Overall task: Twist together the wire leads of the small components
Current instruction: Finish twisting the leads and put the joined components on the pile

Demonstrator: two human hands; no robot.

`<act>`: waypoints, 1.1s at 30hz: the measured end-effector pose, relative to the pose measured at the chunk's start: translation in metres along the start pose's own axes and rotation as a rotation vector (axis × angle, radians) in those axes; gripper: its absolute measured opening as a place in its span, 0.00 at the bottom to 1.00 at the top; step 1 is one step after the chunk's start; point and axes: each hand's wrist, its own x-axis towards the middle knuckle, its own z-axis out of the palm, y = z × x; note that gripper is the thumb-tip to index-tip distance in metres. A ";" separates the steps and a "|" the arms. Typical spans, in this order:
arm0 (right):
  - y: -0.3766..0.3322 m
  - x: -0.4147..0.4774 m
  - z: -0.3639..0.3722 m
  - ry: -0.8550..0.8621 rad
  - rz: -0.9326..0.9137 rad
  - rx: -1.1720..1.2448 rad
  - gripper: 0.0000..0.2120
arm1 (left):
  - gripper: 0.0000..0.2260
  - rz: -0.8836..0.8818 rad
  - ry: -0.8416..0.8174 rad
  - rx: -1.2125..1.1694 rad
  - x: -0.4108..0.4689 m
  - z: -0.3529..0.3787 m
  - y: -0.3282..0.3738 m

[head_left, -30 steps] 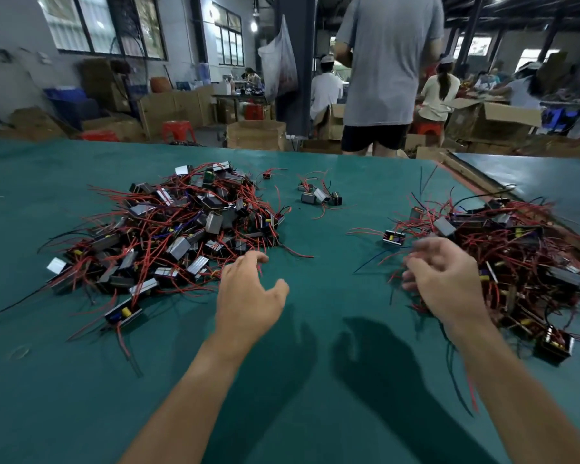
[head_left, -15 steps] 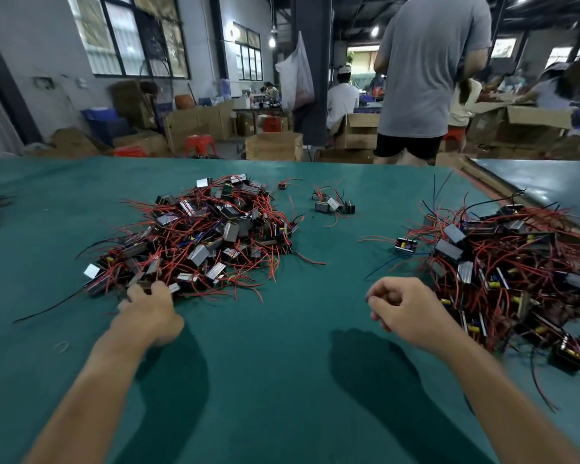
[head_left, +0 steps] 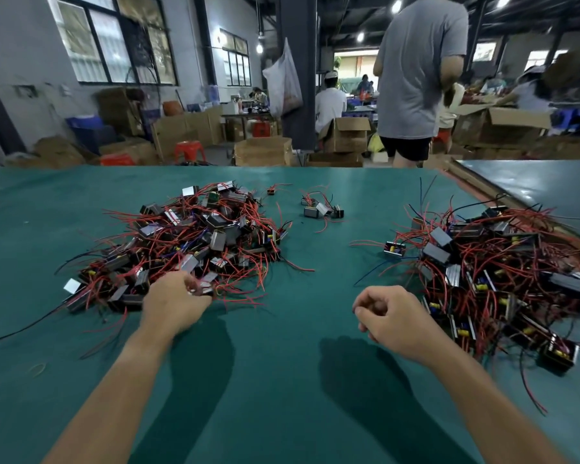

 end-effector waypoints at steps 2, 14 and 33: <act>0.002 0.002 0.003 -0.003 -0.009 -0.009 0.10 | 0.08 0.007 -0.232 -0.337 -0.015 0.009 0.031; 0.007 0.002 0.012 0.056 -0.145 -0.172 0.08 | 0.20 0.305 -0.586 -0.761 -0.081 0.083 0.081; 0.014 0.010 -0.010 0.449 0.103 0.048 0.25 | 0.23 0.336 -0.355 -0.266 -0.076 0.067 0.074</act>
